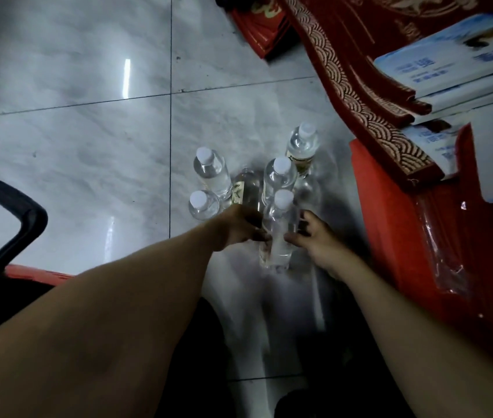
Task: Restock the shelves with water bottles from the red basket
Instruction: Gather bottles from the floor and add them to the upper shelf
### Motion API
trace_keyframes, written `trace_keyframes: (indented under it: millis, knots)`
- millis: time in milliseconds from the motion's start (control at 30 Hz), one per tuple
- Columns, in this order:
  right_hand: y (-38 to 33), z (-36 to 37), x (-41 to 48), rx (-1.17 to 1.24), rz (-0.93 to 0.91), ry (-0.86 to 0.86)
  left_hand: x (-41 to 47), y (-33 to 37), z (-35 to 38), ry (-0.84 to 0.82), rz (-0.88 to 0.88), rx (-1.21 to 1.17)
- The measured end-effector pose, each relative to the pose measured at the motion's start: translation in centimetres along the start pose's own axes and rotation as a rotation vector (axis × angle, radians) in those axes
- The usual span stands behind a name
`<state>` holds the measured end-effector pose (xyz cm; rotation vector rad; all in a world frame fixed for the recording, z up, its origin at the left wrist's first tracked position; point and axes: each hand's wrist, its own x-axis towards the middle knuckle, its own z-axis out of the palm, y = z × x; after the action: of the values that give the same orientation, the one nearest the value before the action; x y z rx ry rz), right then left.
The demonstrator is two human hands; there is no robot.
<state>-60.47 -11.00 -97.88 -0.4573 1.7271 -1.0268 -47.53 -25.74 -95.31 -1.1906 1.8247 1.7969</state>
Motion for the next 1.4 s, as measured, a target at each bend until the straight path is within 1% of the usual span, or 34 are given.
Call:
trace_keyframes:
  millis: [67,133,233,400,467,600,700,800,833,900,967,1033,1133,1267,1333,1400]
  knots:
    - [-1.6,-0.4,-0.9,0.042,-0.028,-0.030,-1.1,0.5,-0.4,-0.058,-0.041,-0.190]
    - [-3.5,-1.1,-2.0,0.065,-0.049,-0.014,-2.6,1.8,-0.3,-0.078,0.002,-0.350]
    - [-7.5,-2.4,-4.3,0.065,-0.119,0.063,-5.5,5.4,-0.3,-0.057,0.170,-0.311]
    - [-15.4,-4.0,-11.0,0.030,-0.341,0.237,-12.3,12.9,-1.7,-0.249,0.380,-0.246]
    - [-18.8,-4.9,-14.8,0.057,-0.413,0.311,-15.8,15.7,-2.0,-0.275,0.470,-0.261]
    - [-26.1,-5.2,-23.4,0.032,-0.523,0.354,-23.8,20.7,-1.9,-0.257,0.660,-0.287]
    - [-31.5,-4.9,-30.3,-0.021,-0.602,0.378,-30.0,24.2,-1.7,-0.189,0.792,-0.306]
    - [-36.2,-5.1,-37.5,-0.139,-0.674,0.331,-35.8,27.9,-1.6,-0.203,0.914,-0.264]
    - [-37.5,-5.1,-39.8,-0.184,-0.692,0.341,-37.4,29.2,-1.5,-0.217,0.953,-0.244]
    - [-39.3,-5.2,-44.1,-0.230,-0.730,0.434,-40.4,31.8,-0.9,-0.237,1.041,-0.200]
    - [-40.5,-5.7,-48.1,-0.243,-0.775,0.560,-43.5,34.8,0.5,-0.268,1.121,-0.153]
    - [-40.9,-6.6,-52.3,-0.254,-0.809,0.677,-46.3,37.6,2.8,-0.339,1.200,-0.089]
    - [-40.7,-8.1,-58.6,-0.343,-0.868,0.858,-50.2,40.7,7.2,-0.451,1.285,-0.061]
    - [-39.2,-9.9,-66.4,-0.435,-0.888,1.209,-54.8,43.7,14.2,-0.581,1.373,0.022]
    - [-38.0,-10.7,-69.8,-0.422,-0.876,1.383,-56.9,45.0,17.9,-0.626,1.399,0.000]
    - [-36.8,-11.5,-73.0,-0.427,-0.854,1.512,-58.8,45.9,21.6,-0.656,1.443,-0.020]
